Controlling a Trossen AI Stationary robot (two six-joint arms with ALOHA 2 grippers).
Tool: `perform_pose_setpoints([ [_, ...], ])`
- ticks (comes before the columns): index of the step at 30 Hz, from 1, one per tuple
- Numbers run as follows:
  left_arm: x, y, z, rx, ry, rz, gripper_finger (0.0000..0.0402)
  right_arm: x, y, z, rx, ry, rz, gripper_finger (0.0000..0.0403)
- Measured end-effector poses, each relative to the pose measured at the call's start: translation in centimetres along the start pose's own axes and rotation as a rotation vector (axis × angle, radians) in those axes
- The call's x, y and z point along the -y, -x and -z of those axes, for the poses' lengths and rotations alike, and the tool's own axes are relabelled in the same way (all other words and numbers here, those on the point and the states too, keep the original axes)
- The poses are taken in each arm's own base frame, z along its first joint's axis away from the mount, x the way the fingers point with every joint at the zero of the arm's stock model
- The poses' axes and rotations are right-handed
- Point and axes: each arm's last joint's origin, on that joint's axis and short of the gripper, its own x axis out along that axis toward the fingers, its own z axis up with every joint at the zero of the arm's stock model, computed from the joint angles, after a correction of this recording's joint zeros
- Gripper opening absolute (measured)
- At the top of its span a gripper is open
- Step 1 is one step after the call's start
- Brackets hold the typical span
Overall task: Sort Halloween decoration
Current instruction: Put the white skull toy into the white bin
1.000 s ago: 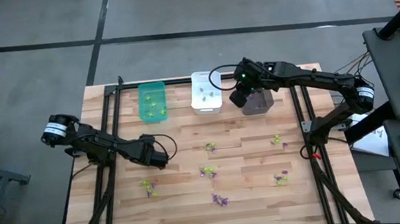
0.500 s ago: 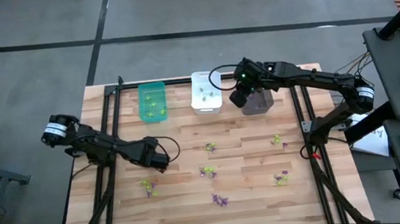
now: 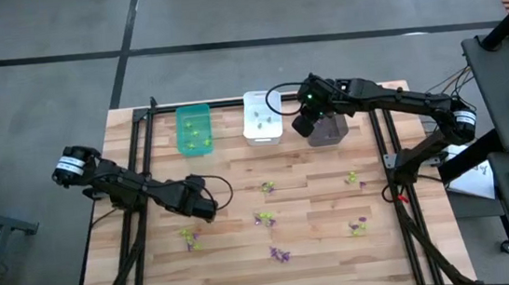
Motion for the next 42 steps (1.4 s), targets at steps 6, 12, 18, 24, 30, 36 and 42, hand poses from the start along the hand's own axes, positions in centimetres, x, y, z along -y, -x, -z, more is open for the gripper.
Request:
perform_pose_setpoints([
  [6,0.0,0.0,0.0,-0.008,0.056,0.002,0.0087,0.0,0.0,0.0,0.0,0.0,0.0,0.0082],
  [12,0.0,-0.2,0.0,0.021,0.079,-0.018,0.0127,-0.1,0.0,0.0,0.0,0.004,-0.004,0.0082],
  [18,0.2,-1.1,0.2,0.009,0.061,-0.064,0.0138,-0.5,0.1,0.1,0.001,0.013,-0.011,0.0082],
  [24,0.7,-2.0,0.4,0.004,0.026,-0.095,0.012,-0.6,0.1,0.1,0.001,0.018,-0.014,0.0082],
  [30,0.8,-2.0,0.4,-0.002,0.019,-0.076,0.0064,-0.6,0.1,0.1,0.001,0.017,-0.014,0.0082],
  [36,0.6,-1.5,0.3,0.002,0.025,-0.045,0.0008,-0.6,0.1,0.1,0.001,0.017,-0.014,0.0082],
  [42,0.4,-0.7,0.1,0.014,-0.023,0.0,0.0009,-0.6,0.1,0.2,-0.003,0.026,-0.013,0.0082],
])
